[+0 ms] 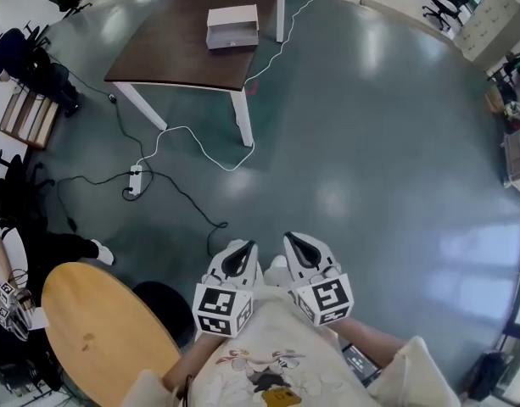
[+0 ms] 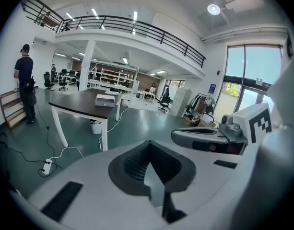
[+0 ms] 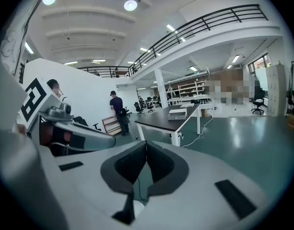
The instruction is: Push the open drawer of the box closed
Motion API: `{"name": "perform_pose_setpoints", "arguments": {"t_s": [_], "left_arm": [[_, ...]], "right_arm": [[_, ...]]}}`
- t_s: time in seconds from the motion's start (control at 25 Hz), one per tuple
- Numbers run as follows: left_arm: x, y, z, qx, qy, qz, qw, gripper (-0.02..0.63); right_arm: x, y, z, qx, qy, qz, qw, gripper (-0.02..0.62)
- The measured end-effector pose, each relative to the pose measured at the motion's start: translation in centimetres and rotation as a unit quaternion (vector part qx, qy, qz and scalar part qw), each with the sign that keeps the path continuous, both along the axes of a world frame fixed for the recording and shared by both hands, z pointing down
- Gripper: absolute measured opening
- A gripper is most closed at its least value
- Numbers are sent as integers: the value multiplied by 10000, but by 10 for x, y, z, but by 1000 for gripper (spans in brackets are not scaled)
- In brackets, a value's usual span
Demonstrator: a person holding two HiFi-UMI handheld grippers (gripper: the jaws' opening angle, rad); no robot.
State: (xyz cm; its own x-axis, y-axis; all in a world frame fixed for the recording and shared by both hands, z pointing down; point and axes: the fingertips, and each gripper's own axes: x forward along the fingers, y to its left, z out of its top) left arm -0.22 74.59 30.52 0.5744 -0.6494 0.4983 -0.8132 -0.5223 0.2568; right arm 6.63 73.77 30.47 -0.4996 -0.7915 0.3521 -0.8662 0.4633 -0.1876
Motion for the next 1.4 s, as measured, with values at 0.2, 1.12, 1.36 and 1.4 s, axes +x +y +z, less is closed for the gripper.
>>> {"name": "perform_pose_setpoints", "arguments": {"t_s": [0.2,1.12,1.36,1.4], "left_arm": [[-6,-35,8,-133,-3,-183,9997,5],[-123,-397,56,-887,344,-72,9954,5],[-125,-447,57,-911,356,149,9951,6],[-123,-454,56,-899,349,180,9952,6]], "right_arm": [[-2,-37,13,-178,-17,-141,9997,8],[-101,-402,49,-829,-15,246,9963,8],[-100,-454,45,-817,-19,476,9955,8],[-98,-461,43,-794,-27,494,9956,8]]}}
